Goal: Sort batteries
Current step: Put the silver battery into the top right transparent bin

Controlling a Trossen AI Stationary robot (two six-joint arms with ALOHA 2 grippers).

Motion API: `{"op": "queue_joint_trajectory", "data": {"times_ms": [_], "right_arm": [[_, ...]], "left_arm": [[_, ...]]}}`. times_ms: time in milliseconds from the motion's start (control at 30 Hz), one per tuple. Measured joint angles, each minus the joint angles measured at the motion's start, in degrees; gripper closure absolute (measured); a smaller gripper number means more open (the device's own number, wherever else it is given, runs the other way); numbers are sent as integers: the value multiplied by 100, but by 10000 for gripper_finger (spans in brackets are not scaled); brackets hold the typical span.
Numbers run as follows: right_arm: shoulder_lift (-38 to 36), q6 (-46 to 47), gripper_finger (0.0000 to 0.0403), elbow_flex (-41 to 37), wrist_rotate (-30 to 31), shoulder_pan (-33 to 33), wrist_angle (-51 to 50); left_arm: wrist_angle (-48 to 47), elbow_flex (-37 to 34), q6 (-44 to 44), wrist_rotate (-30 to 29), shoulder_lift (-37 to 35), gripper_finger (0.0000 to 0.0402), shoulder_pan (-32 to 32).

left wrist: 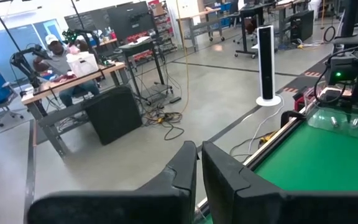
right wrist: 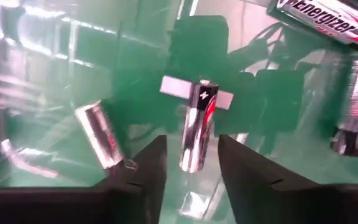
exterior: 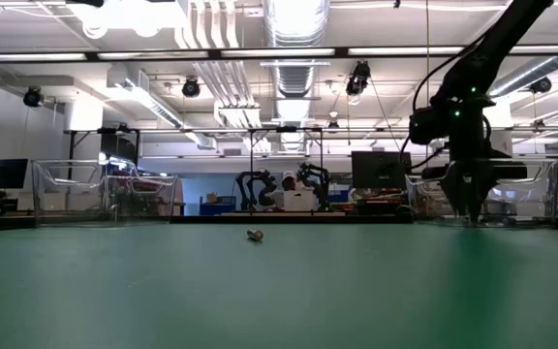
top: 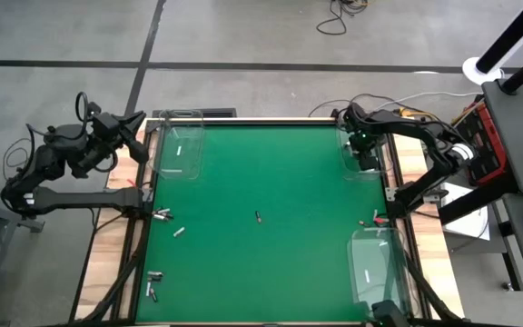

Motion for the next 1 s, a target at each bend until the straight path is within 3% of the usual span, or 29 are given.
{"op": "queue_joint_trajectory", "data": {"times_ms": [100, 200, 333, 433, 633, 800, 1000], "right_arm": [[-252, 26, 242, 10, 111, 44, -61], [-641, 192, 217, 160, 634, 229, -173], [-1211, 172, 194, 578, 1895, 712, -384], [-1556, -563, 187, 1083, 2779, 1310, -393], [-1594, -2386, 192, 2246, 3969, 3774, -245], [-1105, -3037, 192, 2639, 4638, 5901, 28], [-117, -3230, 191, 2803, 5615, 7767, 462]], "left_arm": [[1, 0, -131, 4, 0, 393, 0], [-19, 2, -290, 349, -4, 393, 0], [-126, 7, -577, 939, 10, 392, 0], [-440, 7, -813, 1387, 11, 385, 0], [-1434, -2, -1219, 2512, 37, 328, 0], [-2051, -9, -1533, 3362, 229, 273, -4], [-2168, -129, -2271, 4020, 825, 281, -137]]}}
